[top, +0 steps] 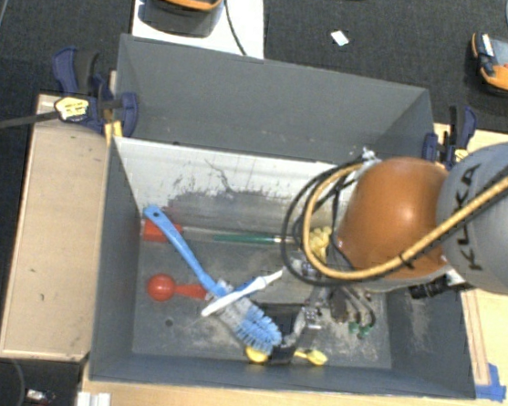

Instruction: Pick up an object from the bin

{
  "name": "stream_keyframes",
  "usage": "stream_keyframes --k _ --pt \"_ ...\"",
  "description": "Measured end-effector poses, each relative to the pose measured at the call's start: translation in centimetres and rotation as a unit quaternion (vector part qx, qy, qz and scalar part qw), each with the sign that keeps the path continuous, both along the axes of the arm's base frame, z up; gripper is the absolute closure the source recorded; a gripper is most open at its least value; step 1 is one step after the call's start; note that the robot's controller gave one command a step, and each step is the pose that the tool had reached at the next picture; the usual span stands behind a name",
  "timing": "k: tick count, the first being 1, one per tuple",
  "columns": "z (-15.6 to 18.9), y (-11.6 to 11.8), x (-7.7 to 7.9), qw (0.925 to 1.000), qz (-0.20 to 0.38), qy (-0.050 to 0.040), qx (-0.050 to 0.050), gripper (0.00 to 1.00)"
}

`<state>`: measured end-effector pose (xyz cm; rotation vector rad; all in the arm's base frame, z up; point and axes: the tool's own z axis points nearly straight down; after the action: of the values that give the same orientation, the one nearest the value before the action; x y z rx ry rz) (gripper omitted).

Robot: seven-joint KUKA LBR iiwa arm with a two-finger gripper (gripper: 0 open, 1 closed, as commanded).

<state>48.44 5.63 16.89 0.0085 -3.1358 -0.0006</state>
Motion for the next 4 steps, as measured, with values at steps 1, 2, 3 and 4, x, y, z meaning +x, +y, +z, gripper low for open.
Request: stream_keyframes --k 1,2,3,4 --pt "0.4 0.0 0.2 1.0000 -0.002 -0.0040 0.000 0.00" --pt "-9.5 7.3 1.1 0.9985 -0.054 -0.0096 0.003 0.00" --pt "-4.5 7.0 1.7 0.9986 -0.051 -0.0087 0.000 0.00" --pt "-6.9 3.8 -0.8 0.9925 -0.122 -0.0073 0.001 0.00"
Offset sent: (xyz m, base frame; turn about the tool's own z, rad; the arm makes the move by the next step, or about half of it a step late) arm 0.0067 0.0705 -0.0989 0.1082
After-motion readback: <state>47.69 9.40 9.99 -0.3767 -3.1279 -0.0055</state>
